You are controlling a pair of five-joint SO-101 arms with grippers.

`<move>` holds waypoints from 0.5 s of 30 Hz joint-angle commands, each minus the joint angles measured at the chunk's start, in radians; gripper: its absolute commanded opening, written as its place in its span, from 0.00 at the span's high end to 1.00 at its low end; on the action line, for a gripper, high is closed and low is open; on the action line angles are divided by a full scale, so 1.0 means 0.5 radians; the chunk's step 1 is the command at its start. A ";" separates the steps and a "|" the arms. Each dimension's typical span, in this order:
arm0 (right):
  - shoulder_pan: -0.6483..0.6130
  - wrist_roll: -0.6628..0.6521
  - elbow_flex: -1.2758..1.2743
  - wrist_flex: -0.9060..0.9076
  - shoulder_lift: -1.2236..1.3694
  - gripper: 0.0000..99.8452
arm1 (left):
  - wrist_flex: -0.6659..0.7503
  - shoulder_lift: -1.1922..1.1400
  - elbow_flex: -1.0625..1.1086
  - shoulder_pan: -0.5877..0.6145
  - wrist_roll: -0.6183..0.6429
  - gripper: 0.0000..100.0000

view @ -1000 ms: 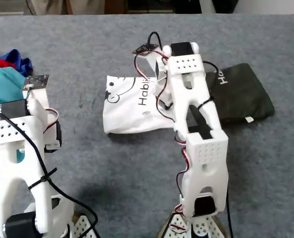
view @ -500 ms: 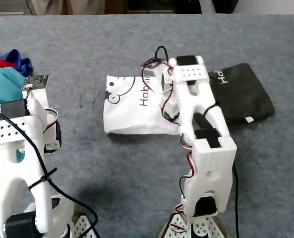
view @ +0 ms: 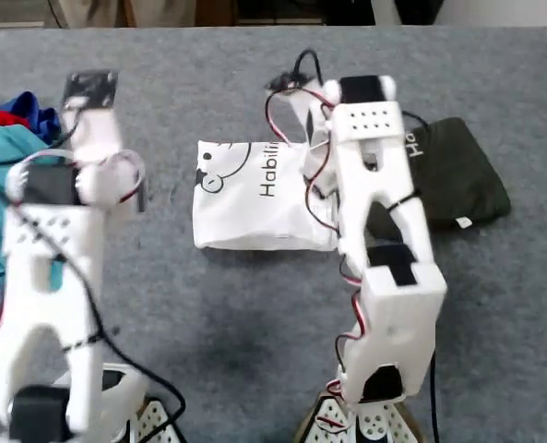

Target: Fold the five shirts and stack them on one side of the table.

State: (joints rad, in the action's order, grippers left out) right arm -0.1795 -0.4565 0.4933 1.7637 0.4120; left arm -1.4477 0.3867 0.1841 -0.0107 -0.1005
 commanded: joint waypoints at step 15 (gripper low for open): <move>-0.005 0.104 -0.824 -0.304 -0.275 1.00 | 0.338 -1.705 -1.448 -0.227 0.304 0.98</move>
State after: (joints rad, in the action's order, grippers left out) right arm -0.1795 -0.4181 0.1174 1.6609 0.3261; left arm -1.2421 -0.4035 -0.3529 -0.1120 0.0315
